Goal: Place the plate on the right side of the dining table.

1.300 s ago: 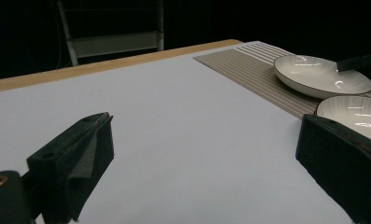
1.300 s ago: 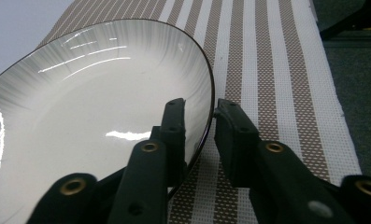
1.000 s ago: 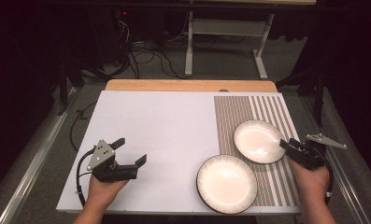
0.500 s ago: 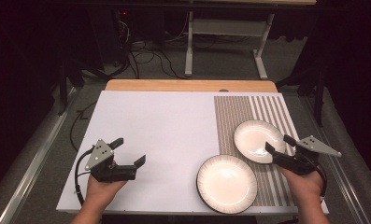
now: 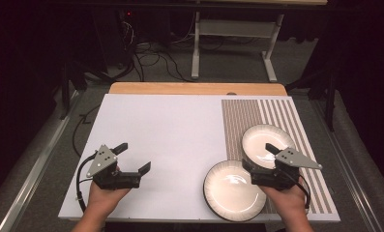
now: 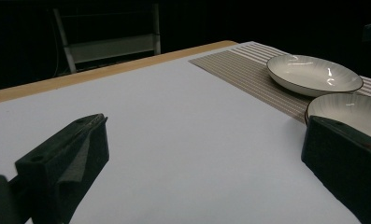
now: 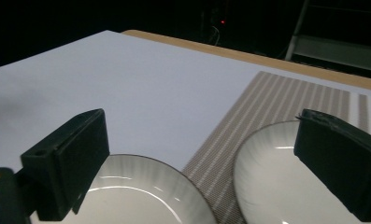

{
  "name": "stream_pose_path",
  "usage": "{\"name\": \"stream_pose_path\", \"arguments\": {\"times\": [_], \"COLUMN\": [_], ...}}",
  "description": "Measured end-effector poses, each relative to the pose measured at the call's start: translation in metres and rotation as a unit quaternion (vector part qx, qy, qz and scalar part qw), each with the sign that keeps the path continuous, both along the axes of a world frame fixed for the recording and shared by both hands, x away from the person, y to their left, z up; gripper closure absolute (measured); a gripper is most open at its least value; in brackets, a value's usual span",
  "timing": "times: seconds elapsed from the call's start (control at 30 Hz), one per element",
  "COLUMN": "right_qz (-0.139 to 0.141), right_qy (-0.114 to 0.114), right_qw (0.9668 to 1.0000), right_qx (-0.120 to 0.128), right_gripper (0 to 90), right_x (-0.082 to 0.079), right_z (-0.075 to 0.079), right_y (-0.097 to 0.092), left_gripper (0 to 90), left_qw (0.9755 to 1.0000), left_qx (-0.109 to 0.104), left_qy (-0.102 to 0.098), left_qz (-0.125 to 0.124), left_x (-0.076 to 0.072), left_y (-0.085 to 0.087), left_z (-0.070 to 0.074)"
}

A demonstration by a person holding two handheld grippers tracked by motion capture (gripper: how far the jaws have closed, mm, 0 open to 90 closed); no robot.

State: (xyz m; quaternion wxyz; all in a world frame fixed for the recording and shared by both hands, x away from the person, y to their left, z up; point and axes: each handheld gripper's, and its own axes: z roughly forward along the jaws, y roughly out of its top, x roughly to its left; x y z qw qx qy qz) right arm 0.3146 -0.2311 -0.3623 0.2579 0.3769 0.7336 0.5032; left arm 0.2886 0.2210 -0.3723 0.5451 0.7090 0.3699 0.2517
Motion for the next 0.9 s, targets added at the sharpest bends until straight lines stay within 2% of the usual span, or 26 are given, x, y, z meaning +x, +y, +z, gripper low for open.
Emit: {"name": "stream_pose_path", "arguments": {"times": [0.17, 0.33, 0.4, 0.53, 0.67, 0.9], "right_qz": [0.016, 0.024, 0.025, 0.019, 0.024, 0.029], "right_qy": [-0.002, -0.014, -0.015, -0.012, -0.019, -0.013], "right_qw": [0.9998, 0.9996, 0.9996, 0.9997, 0.9995, 0.9995], "right_qx": [0.006, 0.003, 0.002, 0.011, 0.009, 0.008], "right_gripper": [0.7, 0.7, 0.7, 0.7, 0.7, 0.6], "right_x": [-0.009, -0.013, -0.012, -0.01, -0.011, -0.009], "right_z": [0.0, -0.003, -0.005, -0.006, -0.005, -0.006], "right_y": [0.014, 0.008, 0.004, -0.003, -0.003, 0.0], "left_gripper": [0.2, 0.0, 0.0, 0.0, 0.0, 0.0], "left_qw": [1.0, 1.0, 1.0, 1.0, 0.9999, 0.9999], "left_qx": [0.0, -0.001, 0.005, 0.004, 0.008, 0.008], "left_qy": [-0.003, 0.001, 0.004, 0.004, 0.007, 0.01], "left_qz": [0.0, -0.002, 0.0, 0.004, 0.002, 0.004], "left_x": [-0.002, 0.001, 0.002, 0.001, -0.001, -0.001], "left_y": [-0.001, -0.002, -0.004, -0.007, -0.009, -0.008], "left_z": [0.001, -0.002, -0.003, -0.004, -0.005, -0.006]}}
